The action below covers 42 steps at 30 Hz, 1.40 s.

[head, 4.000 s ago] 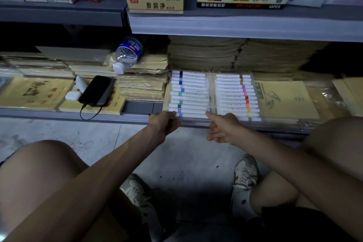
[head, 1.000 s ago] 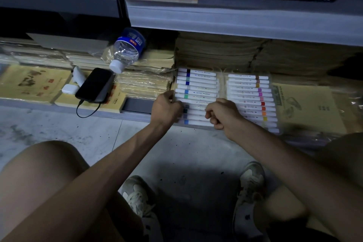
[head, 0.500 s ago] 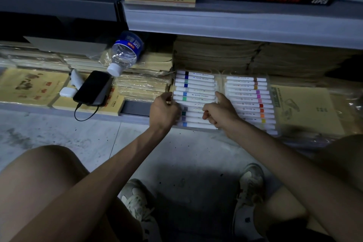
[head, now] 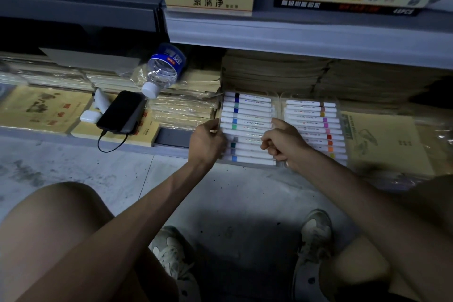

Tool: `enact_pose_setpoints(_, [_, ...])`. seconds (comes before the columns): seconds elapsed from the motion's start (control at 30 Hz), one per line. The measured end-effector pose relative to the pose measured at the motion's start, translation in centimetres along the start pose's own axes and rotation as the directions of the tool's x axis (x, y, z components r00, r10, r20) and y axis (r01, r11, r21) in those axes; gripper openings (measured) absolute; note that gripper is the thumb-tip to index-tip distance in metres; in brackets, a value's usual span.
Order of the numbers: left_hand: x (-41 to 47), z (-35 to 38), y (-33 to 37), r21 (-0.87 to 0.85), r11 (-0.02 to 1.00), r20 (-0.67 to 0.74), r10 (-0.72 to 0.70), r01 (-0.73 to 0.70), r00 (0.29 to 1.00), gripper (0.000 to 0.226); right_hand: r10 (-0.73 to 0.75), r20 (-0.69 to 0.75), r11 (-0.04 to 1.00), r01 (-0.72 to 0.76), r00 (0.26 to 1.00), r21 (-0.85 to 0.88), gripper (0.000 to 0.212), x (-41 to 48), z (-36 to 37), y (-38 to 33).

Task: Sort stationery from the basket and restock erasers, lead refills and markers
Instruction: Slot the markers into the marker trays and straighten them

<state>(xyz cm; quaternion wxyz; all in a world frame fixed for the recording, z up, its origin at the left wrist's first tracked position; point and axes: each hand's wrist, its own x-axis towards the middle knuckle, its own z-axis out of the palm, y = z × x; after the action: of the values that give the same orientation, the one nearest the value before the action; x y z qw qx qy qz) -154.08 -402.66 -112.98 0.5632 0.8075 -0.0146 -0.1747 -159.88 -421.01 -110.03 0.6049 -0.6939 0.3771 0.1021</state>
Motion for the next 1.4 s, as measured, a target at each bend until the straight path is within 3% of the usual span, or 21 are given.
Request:
enact_pose_setpoints(0.2, [-0.7,-0.1,-0.4,0.064,0.998,0.002,0.018,-0.018,1.000,0.026,0.002,-0.042,0.999,-0.004,0.999,-0.047,0.062,-1.4,-0.3,1.5])
enact_pose_setpoints(0.33, [-1.5,-0.4,-1.1,0.037,0.997,-0.014,-0.074,0.075,0.997,0.039,0.009,-0.017,0.999,-0.009,1.000,-0.047,0.073,-2.6,-0.5,2.5])
enact_pose_setpoints(0.43, [-2.0,-0.6,-1.3,0.070,0.994,-0.036,-0.082,0.085,0.996,0.023,0.026,0.004,0.999,-0.026,1.000,0.026,0.073,-2.6,-0.3,3.0])
enact_pose_setpoints(0.57, [-2.5,-0.7,-0.8,0.070,0.994,-0.052,-0.080,0.083,0.995,0.019,0.050,-0.006,0.992,-0.049,0.999,0.113,0.018,-3.4,0.1,2.6])
enact_pose_setpoints(0.6, [-2.6,-0.8,-0.8,0.065,0.994,-0.044,-0.085,0.088,0.995,0.019,0.058,0.001,0.989,-0.057,0.998,0.134,0.013,-3.5,0.2,2.7])
enact_pose_setpoints(0.7, [-2.9,-0.8,-0.8,0.062,0.994,-0.022,-0.093,0.094,0.995,0.017,0.061,-0.001,0.982,-0.060,0.998,0.181,0.017,-3.5,0.2,2.7])
enact_pose_setpoints(0.83, [-3.4,-0.7,-0.8,0.060,0.995,-0.028,-0.082,0.084,0.996,0.026,0.031,-0.010,0.993,-0.030,0.999,0.118,0.057,-3.1,-0.2,2.9])
enact_pose_setpoints(1.13, [-3.4,-0.9,-0.3,0.048,0.993,0.013,-0.109,0.109,0.994,0.030,0.016,0.006,0.999,-0.016,1.000,-0.032,0.065,-3.6,-1.1,2.7])
enact_pose_setpoints(1.4, [-4.2,-0.4,-0.1,-0.006,0.987,-0.020,-0.161,0.161,0.987,0.026,0.033,0.023,0.995,-0.035,0.999,0.088,0.070,-4.5,-0.2,3.3])
